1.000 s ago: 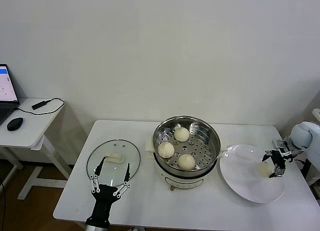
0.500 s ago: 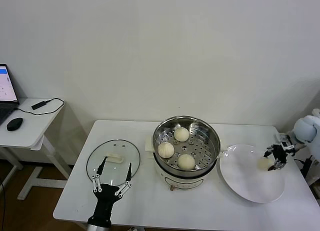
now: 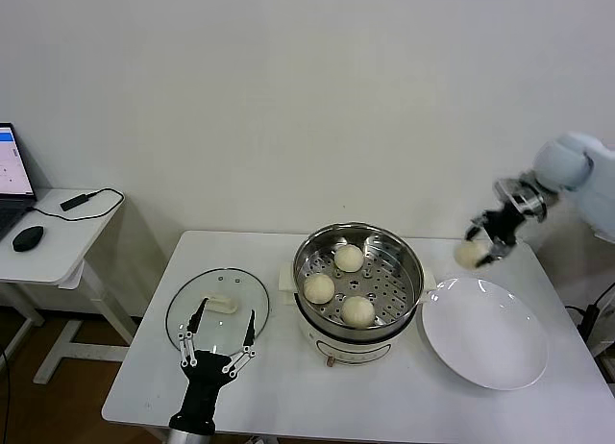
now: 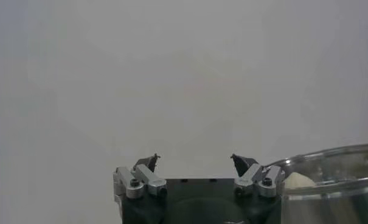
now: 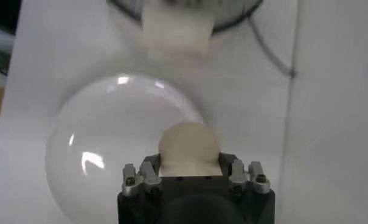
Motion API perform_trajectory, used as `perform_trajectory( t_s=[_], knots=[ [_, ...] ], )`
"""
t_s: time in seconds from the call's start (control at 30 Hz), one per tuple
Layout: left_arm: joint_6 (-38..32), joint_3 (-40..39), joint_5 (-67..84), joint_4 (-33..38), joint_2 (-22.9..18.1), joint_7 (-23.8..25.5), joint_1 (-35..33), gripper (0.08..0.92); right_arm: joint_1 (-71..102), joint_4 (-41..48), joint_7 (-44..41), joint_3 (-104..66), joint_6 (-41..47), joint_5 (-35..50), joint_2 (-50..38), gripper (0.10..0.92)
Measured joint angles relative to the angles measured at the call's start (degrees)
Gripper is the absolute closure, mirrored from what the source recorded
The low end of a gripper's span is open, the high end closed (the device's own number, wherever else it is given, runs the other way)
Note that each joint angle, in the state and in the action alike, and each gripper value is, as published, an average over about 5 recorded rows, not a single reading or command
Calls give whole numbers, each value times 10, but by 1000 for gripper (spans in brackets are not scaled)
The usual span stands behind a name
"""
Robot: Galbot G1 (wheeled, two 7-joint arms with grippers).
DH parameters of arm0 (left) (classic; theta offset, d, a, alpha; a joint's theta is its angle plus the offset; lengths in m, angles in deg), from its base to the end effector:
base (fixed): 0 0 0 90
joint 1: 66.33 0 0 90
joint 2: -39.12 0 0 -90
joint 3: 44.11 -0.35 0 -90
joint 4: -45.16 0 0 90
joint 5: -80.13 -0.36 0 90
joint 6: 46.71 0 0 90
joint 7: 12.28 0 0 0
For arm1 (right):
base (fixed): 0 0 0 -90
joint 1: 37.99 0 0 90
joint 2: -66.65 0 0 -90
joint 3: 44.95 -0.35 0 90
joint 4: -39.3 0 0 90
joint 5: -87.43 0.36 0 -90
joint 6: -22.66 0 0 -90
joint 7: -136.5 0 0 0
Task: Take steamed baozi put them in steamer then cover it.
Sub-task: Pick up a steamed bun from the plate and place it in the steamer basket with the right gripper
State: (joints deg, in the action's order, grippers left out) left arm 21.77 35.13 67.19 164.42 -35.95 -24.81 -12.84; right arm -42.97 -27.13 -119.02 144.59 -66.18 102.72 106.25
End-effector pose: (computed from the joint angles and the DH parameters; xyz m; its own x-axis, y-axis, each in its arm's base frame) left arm 0.1390 -0.0118 -0.3309 -0.9491 0.1870 -0.2536 0.1190 0.9579 0.2611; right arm 0.5682 -0.1732 -0.0054 -0.1328 -0.2080 0.9691 -0.9633 -0.2032 -0.1756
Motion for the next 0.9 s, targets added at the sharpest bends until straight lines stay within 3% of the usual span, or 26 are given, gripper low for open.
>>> perform_trajectory(
  t_s=[0.37, 0.9],
  knots=[
    [-1, 4, 2, 0, 0, -1, 2, 177, -70, -66, 22, 99, 49, 71, 89, 371],
    [-2, 10, 4, -1, 0, -4, 3, 177, -50, -62, 52, 150, 72, 54, 156, 373]
  ],
)
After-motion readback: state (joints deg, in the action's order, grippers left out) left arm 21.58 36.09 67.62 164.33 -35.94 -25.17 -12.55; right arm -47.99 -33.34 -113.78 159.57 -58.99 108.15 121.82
